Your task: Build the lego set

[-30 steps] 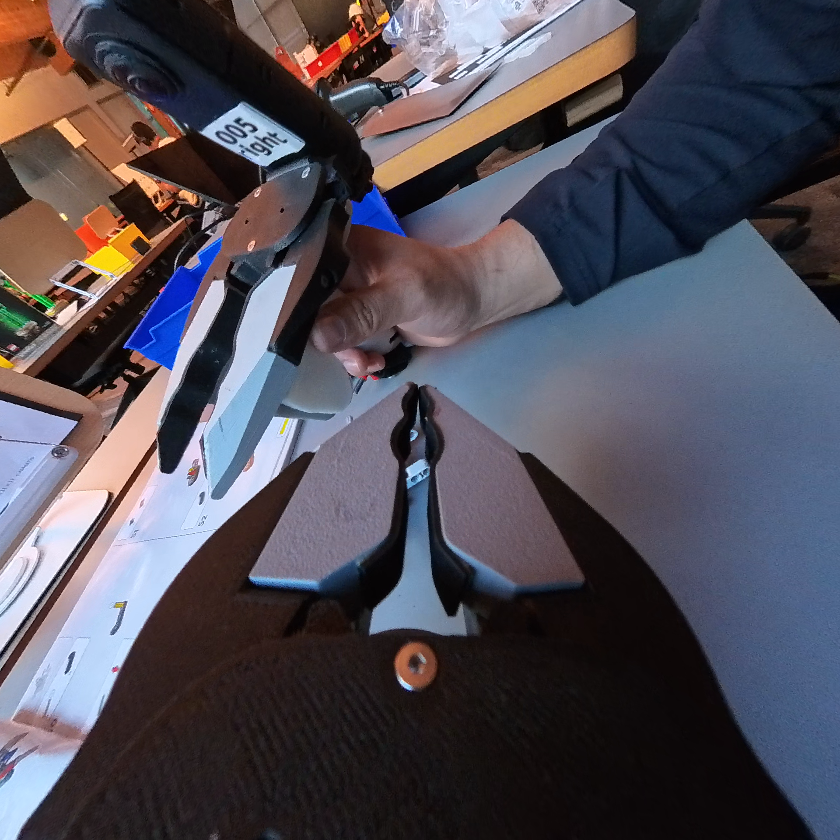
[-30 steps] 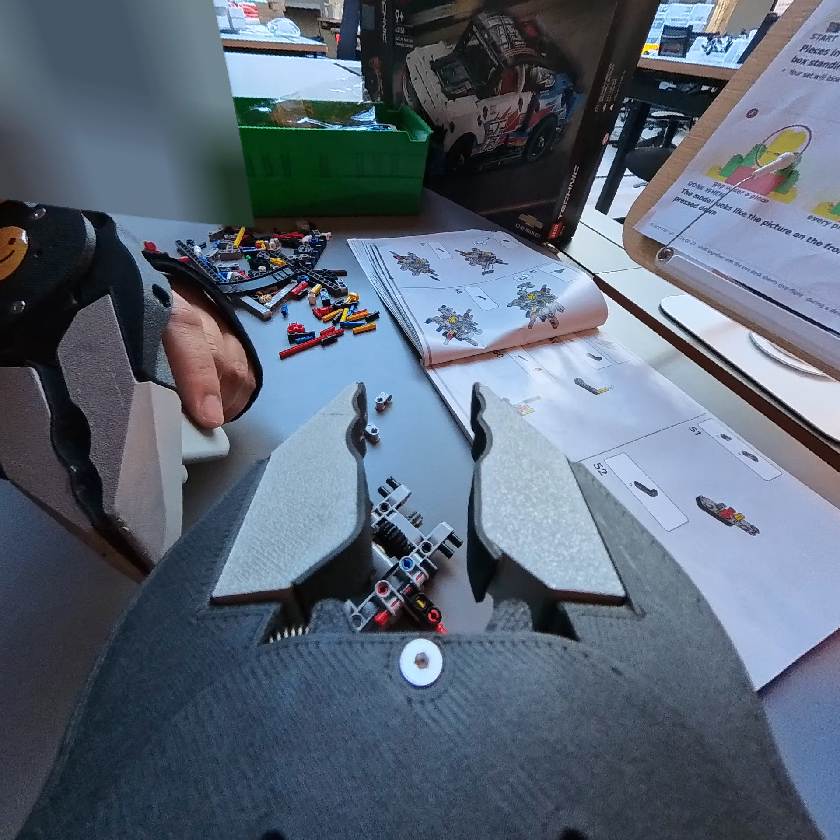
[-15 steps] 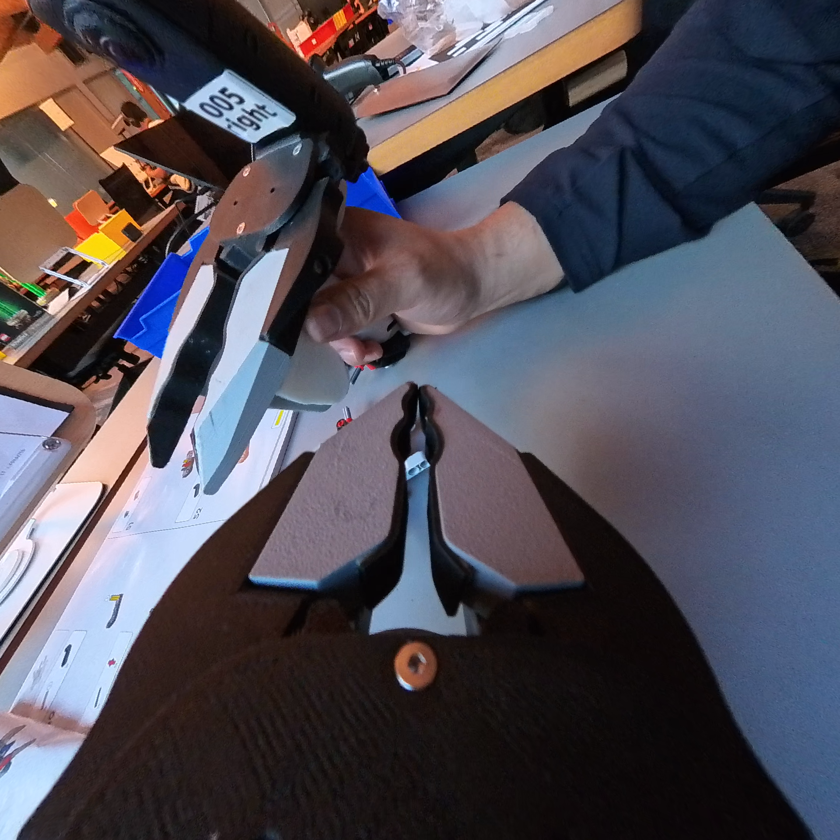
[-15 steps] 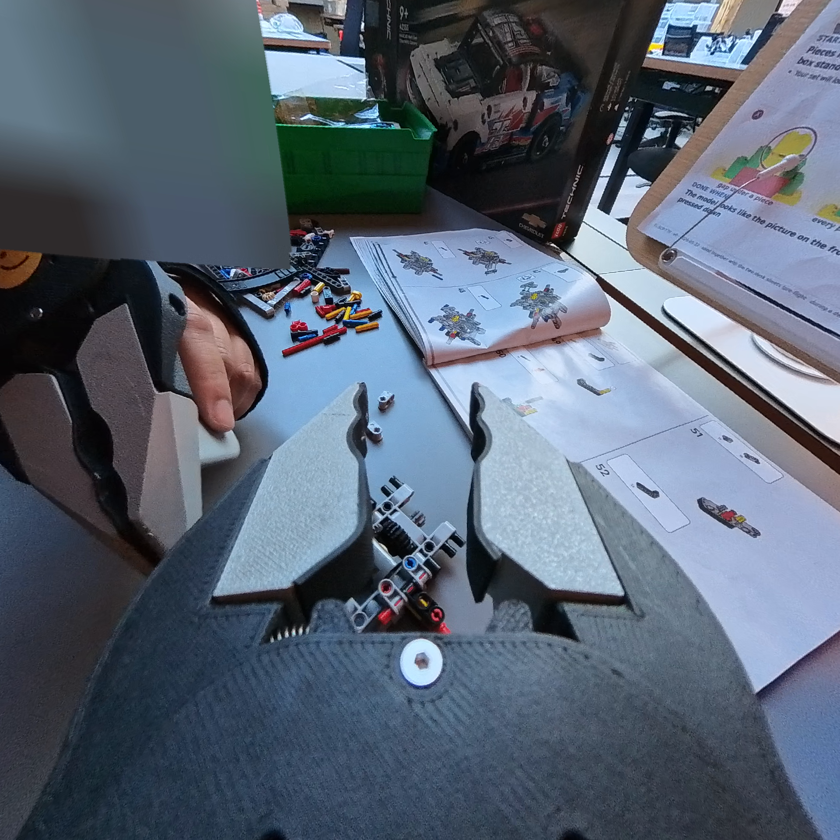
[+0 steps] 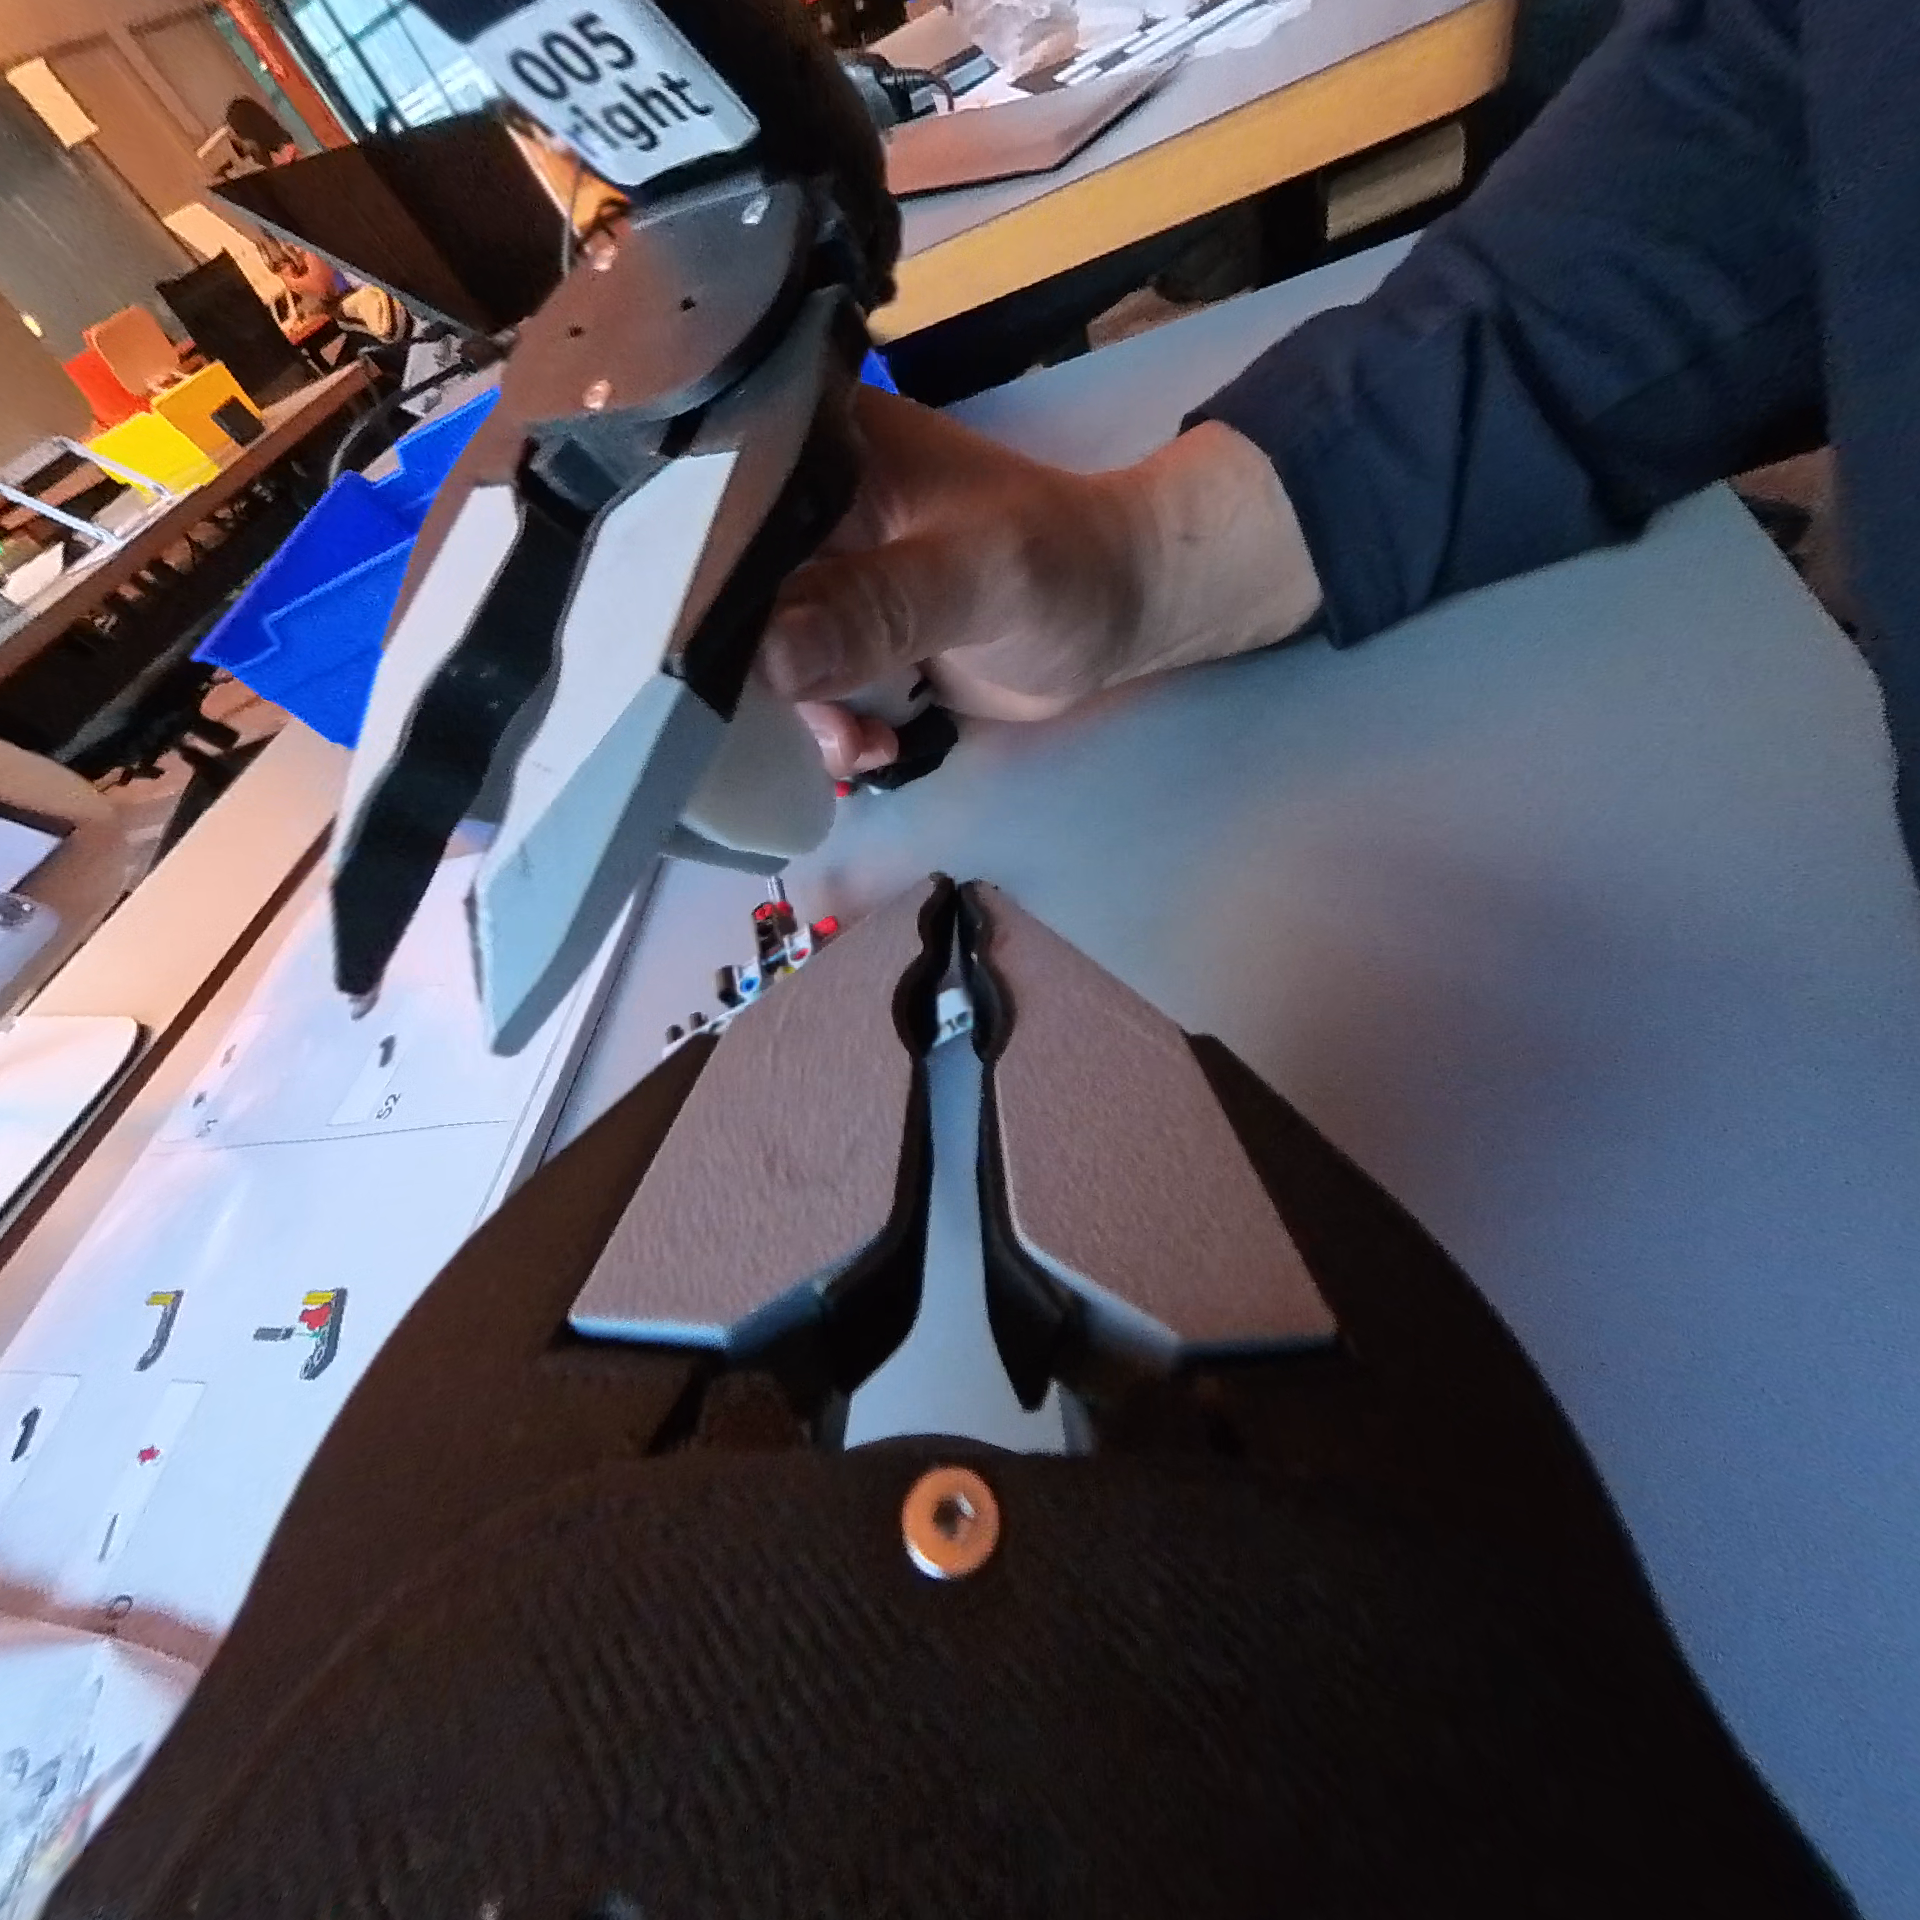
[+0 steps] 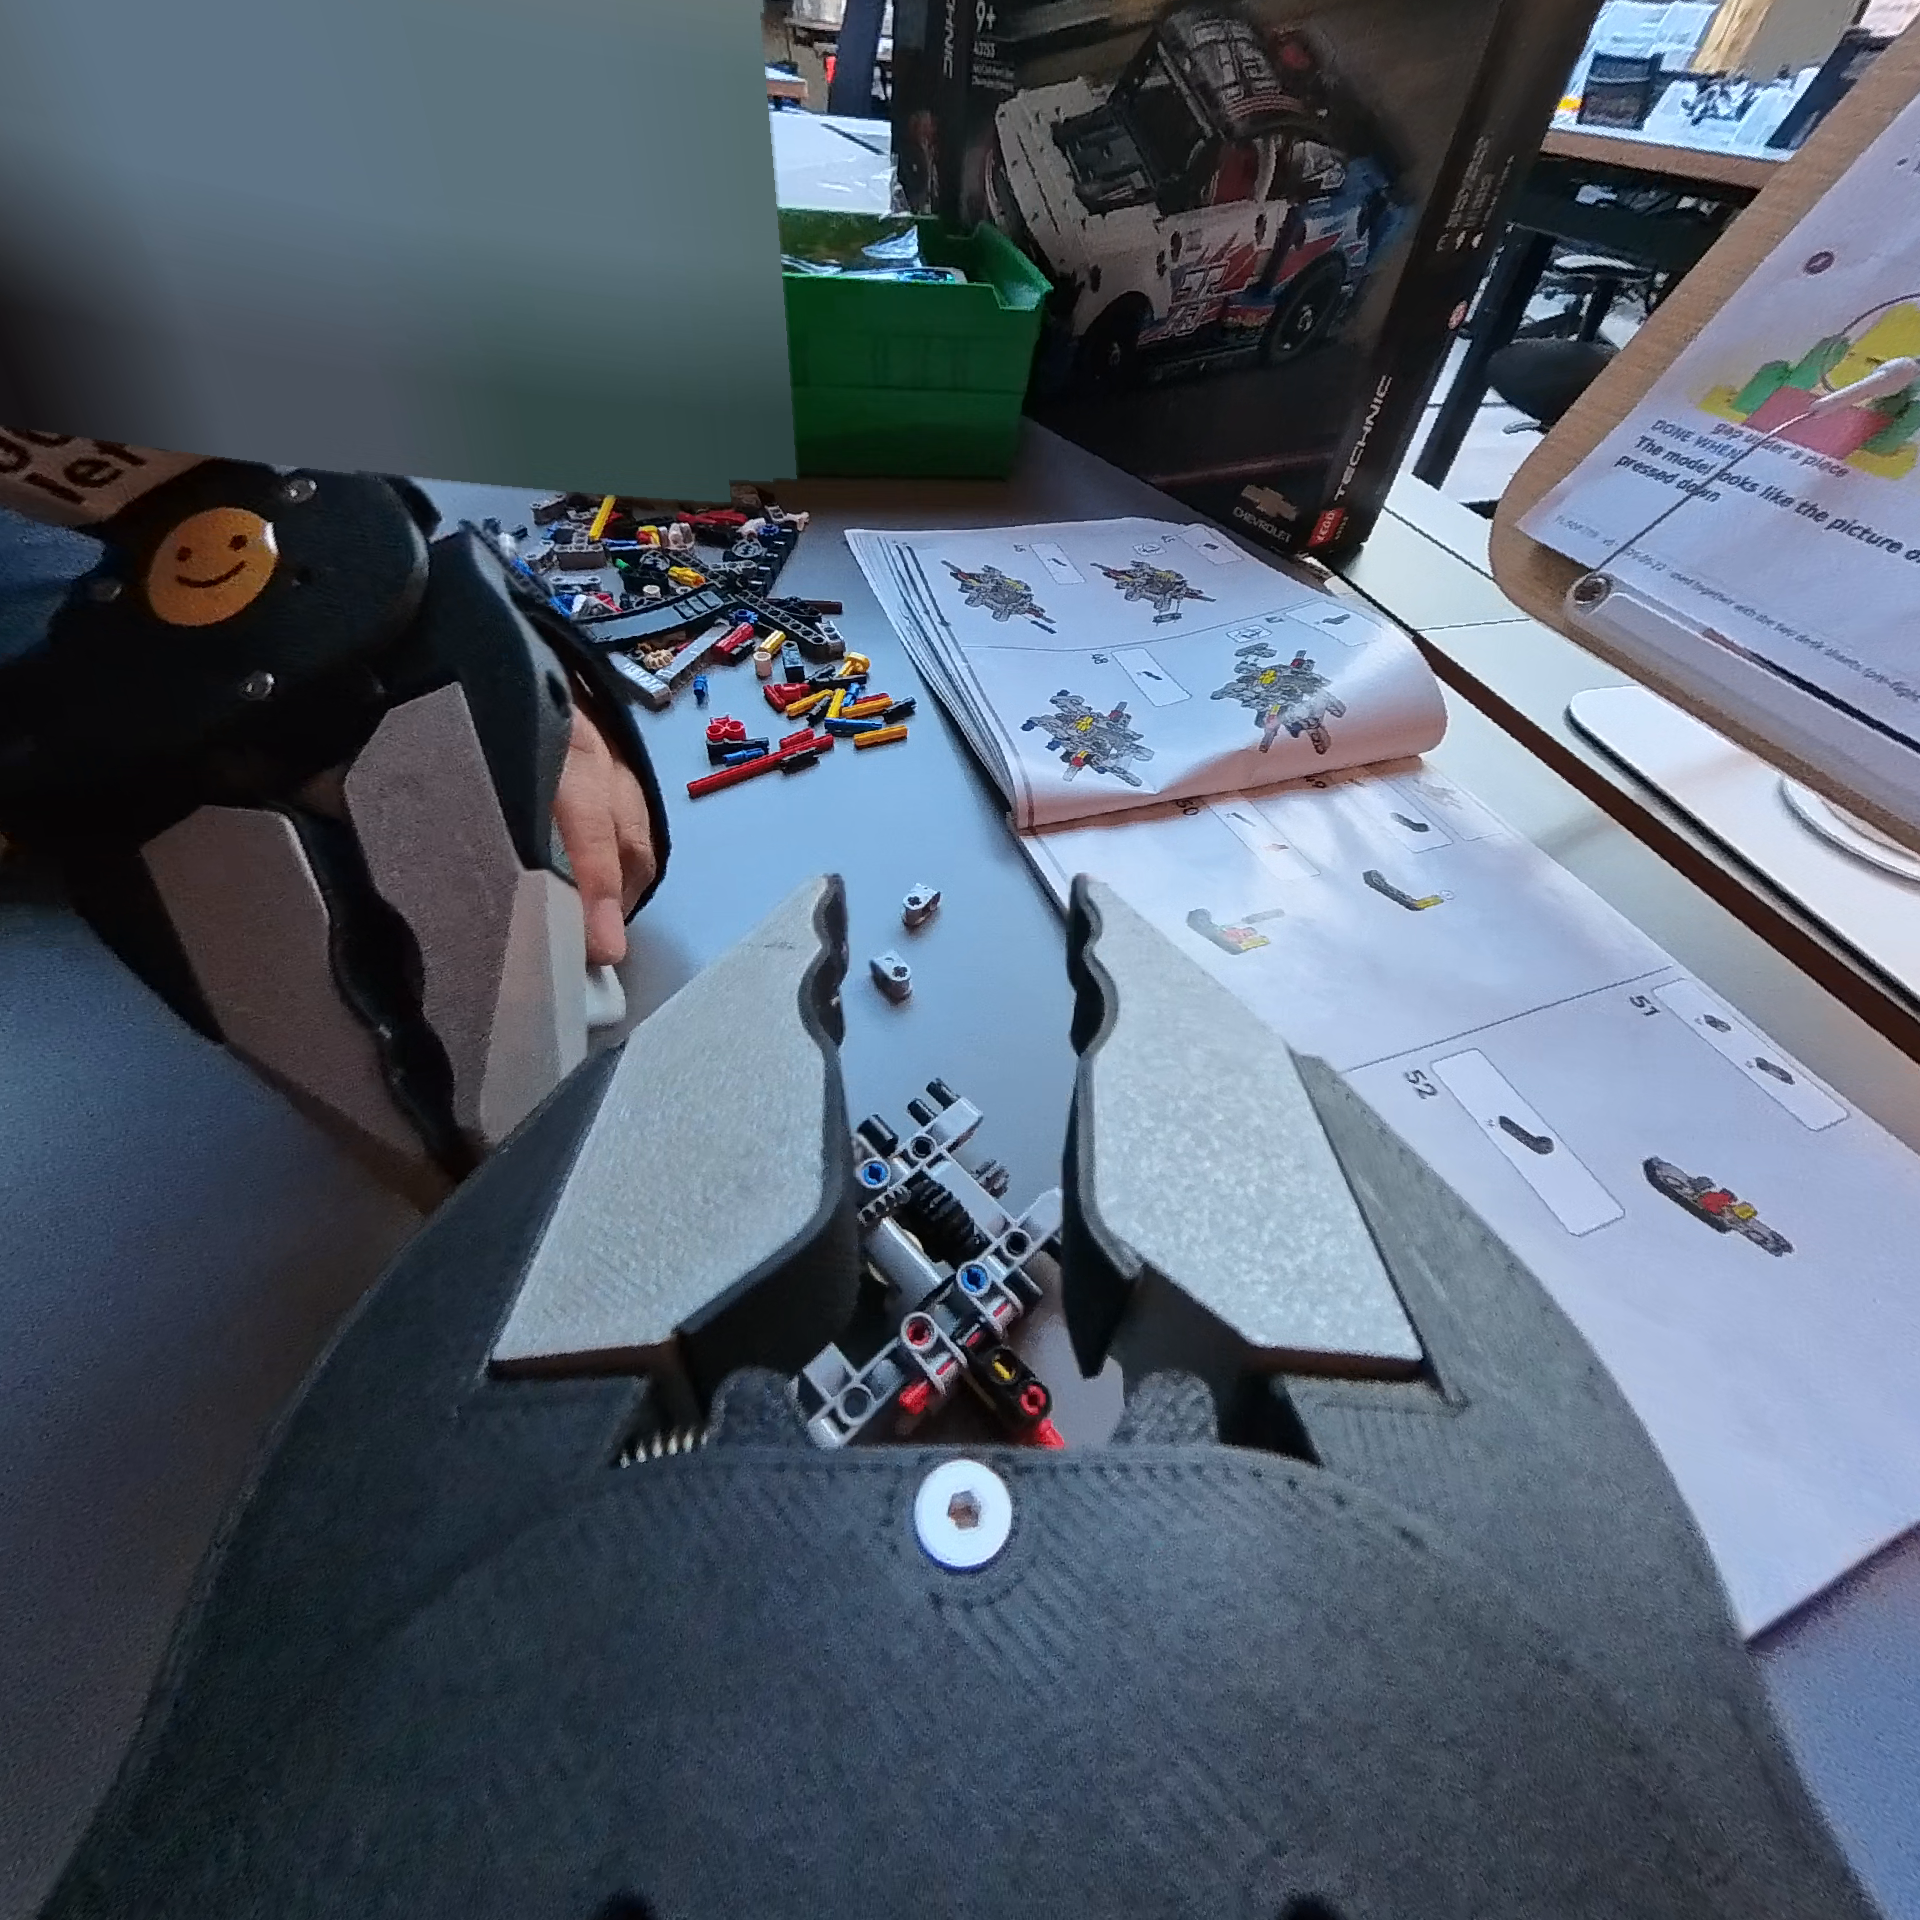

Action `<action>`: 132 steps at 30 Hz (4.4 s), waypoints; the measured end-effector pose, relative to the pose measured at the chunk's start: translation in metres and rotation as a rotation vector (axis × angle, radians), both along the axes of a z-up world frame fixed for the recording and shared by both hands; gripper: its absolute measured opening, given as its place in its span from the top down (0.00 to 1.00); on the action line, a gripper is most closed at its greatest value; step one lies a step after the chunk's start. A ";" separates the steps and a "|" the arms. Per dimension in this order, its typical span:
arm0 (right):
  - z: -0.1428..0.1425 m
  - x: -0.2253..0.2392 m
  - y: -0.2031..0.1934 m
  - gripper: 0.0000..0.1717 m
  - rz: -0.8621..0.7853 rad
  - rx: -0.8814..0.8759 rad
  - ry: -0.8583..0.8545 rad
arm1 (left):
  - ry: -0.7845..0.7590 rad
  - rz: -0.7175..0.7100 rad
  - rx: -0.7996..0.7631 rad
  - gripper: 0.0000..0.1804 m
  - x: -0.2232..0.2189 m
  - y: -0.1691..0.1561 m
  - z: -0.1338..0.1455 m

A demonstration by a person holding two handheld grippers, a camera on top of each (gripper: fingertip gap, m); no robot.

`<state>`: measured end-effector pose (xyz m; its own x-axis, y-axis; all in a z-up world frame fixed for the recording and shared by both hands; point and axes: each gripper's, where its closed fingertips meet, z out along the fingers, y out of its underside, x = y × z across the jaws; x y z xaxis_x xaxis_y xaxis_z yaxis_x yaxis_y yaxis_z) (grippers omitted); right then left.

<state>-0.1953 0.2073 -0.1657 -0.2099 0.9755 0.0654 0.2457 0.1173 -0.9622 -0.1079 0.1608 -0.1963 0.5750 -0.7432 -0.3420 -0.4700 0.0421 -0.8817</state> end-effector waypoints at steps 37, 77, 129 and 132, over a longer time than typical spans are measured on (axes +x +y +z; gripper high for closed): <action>-0.027 0.031 0.030 0.74 -0.333 0.217 -0.111 | 0.128 -0.241 -0.016 1.00 0.117 -0.099 -0.015; -0.019 0.043 0.062 0.59 -0.442 0.027 -0.036 | -0.060 -0.115 -0.018 1.00 0.059 -0.050 0.010; -0.026 0.040 0.056 0.69 -0.412 0.033 -0.078 | 0.328 0.117 -0.594 0.97 -0.057 -0.046 -0.032; -0.027 0.041 0.057 0.69 -0.420 0.042 -0.084 | 0.369 0.087 -0.605 0.97 -0.029 -0.034 -0.051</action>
<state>-0.1544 0.2641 -0.1929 0.1984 0.9743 0.1063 0.3577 0.0290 -0.9334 -0.1368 0.1265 -0.2476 0.5669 -0.8210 -0.0680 -0.7216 -0.4551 -0.5217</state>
